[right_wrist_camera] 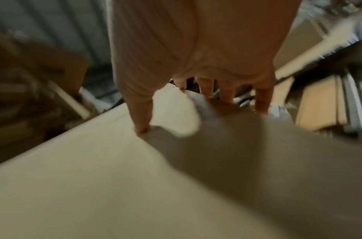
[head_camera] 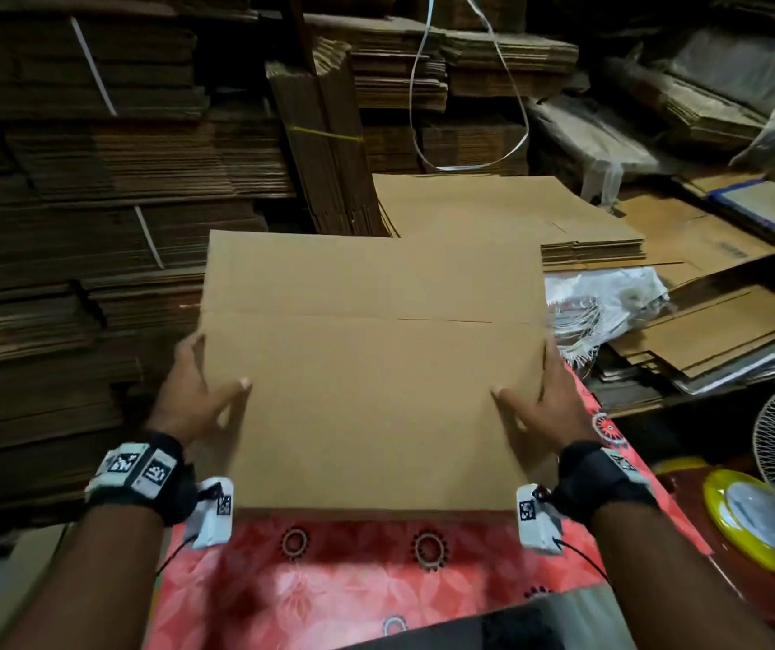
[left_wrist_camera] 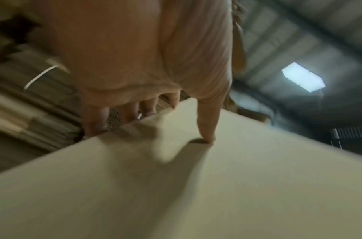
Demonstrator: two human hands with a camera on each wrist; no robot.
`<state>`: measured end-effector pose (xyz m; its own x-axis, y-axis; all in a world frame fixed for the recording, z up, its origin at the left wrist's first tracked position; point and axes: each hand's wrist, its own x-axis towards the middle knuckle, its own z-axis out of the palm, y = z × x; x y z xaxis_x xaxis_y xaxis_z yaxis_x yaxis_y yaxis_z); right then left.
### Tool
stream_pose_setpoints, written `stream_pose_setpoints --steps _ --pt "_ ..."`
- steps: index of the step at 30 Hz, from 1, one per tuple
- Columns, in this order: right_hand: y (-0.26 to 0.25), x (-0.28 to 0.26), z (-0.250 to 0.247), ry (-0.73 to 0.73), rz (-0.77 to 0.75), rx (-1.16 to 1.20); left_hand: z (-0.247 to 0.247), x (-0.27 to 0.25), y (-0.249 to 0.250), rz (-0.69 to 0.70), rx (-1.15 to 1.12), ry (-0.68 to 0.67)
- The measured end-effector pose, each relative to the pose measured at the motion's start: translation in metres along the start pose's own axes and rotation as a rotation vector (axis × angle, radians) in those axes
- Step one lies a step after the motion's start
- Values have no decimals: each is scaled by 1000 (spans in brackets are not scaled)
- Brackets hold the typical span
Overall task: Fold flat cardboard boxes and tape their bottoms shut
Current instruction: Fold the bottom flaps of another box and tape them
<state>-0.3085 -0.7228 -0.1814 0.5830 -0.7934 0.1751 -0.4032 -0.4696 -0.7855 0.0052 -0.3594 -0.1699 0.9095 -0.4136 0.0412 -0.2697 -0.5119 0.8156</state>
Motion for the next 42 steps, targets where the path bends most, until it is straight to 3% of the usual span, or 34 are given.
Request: stream_pose_setpoints --steps 4,8,12,16,21,25,29,35,37,39,42 --pt "19 -9 5 -125 27 -129 13 -25 -19 -31 205 -81" --pt "18 -1 1 -177 99 -299 10 -22 -10 -91 221 -193" --pt "9 20 12 -324 83 -599 15 -17 -4 -6 338 -309" --pt "6 21 15 -387 105 -603 24 -29 -17 -126 342 -247" --pt "11 13 5 -580 103 -587 26 -54 -30 -152 318 -196" --pt "8 39 15 -552 110 -574 35 -44 -8 -239 299 -194" --pt "4 68 26 -539 116 -582 44 -24 1 -272 374 -90" --pt "9 67 28 -500 109 -591 52 -74 -18 -155 212 77" --pt "0 59 30 -449 55 -634 51 -88 -24 -144 241 92" --pt "-15 39 36 -404 -141 -679 48 -91 -24 -170 283 88" --pt "-42 -16 50 -612 -522 -687 41 -86 -19 -228 337 21"
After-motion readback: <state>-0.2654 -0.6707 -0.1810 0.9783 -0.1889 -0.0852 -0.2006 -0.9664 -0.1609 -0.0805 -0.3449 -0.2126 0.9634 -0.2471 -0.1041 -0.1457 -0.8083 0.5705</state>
